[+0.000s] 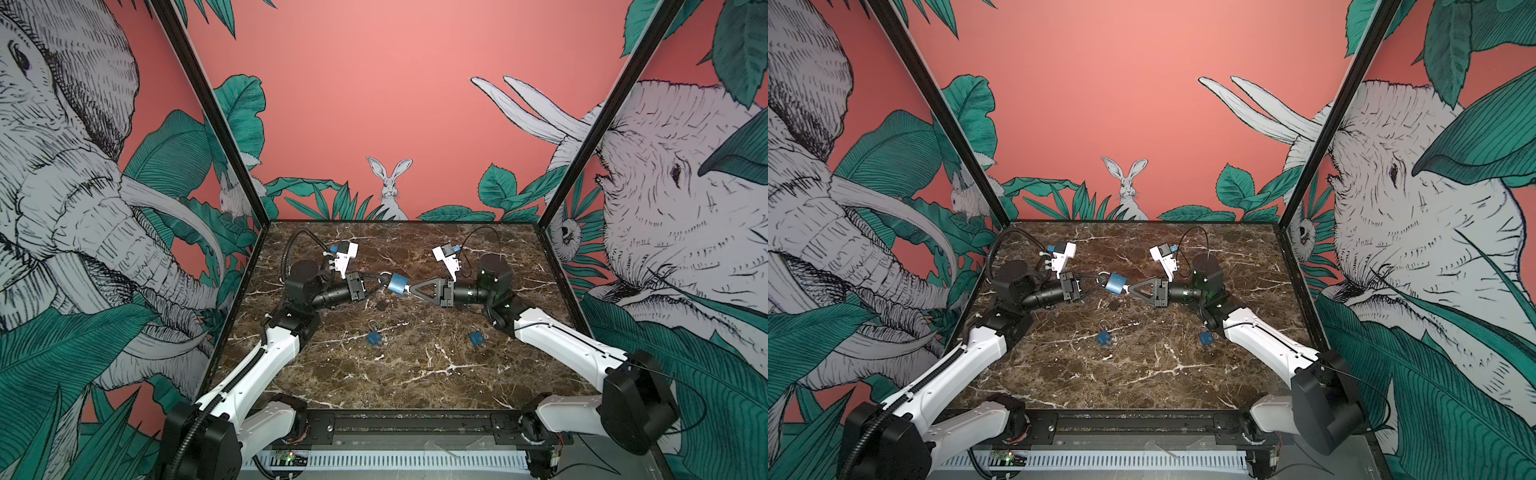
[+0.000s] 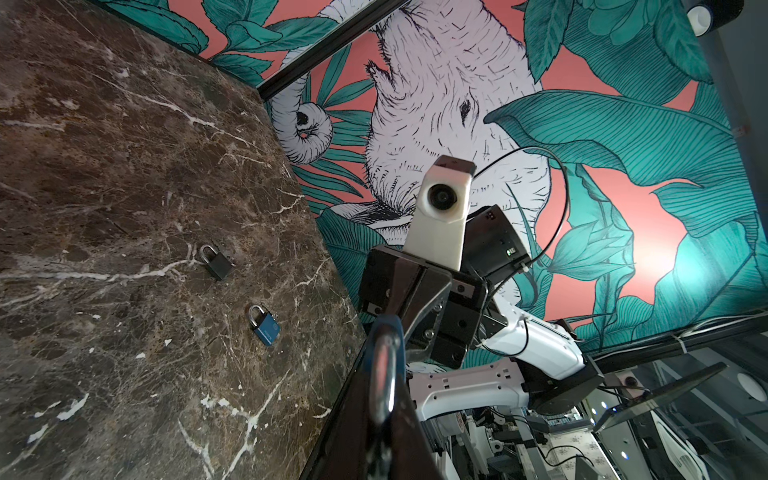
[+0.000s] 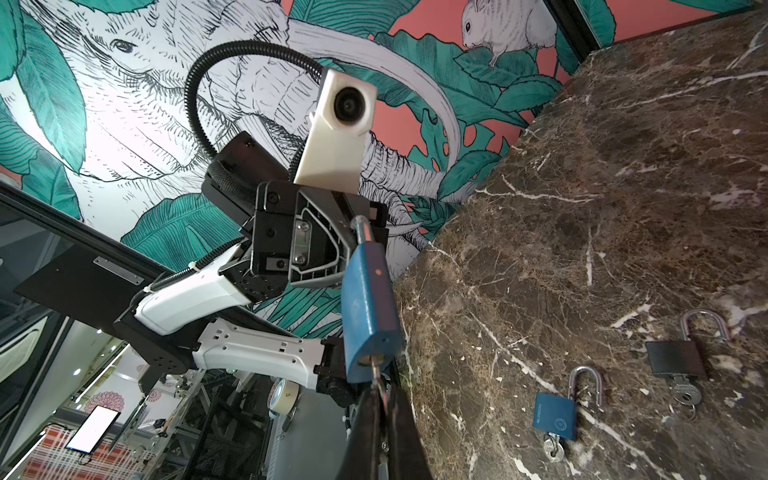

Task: Lock with the key

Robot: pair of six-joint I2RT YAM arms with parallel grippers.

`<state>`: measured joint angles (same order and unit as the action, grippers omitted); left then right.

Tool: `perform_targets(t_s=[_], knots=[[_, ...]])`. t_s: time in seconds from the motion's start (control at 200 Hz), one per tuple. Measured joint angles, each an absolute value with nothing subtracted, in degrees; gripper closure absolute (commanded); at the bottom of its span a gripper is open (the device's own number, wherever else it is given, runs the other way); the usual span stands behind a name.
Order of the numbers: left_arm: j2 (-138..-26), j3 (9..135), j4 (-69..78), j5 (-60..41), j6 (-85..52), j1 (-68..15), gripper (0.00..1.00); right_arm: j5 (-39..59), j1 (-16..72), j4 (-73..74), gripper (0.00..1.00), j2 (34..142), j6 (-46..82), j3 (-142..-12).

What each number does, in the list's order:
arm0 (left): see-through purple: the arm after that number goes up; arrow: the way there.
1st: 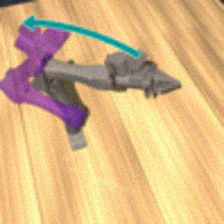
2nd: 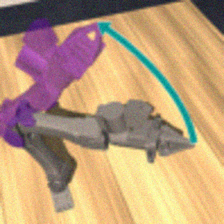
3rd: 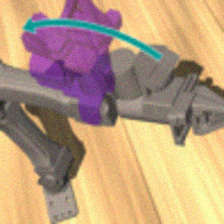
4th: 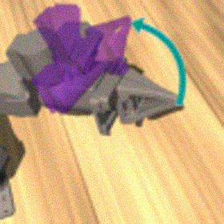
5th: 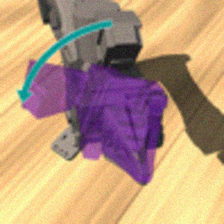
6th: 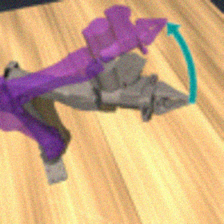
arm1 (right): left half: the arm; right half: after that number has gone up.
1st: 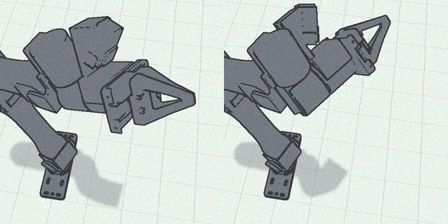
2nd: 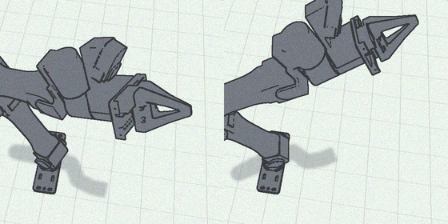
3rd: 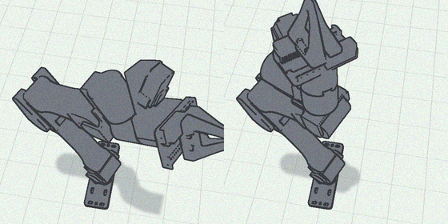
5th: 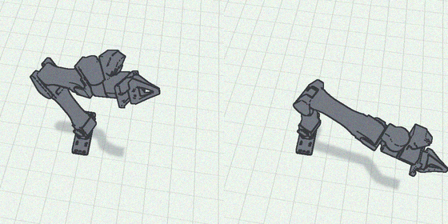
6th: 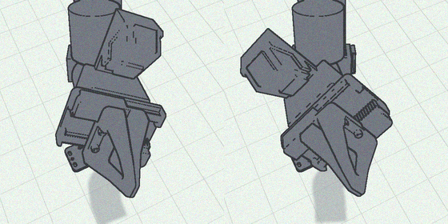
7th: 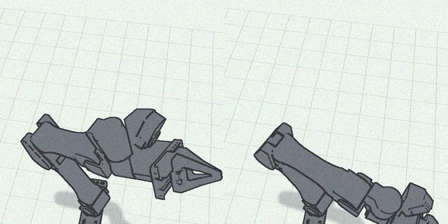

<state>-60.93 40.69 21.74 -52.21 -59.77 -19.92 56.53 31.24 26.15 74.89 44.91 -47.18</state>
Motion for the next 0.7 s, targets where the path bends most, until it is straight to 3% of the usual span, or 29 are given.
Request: perform_targets(t_s=[0.305,0.7], knots=[[-60.93,40.69,23.99,-48.66,-60.69,-15.0,1.0,57.43,27.33,23.46,1.0,72.25,44.77,-43.88],[-61.04,41.39,20.78,-48.9,-57.82,-15.0,1.0,56.49,26.44,19.51,1.0,71.57,43.51,-43.57]])
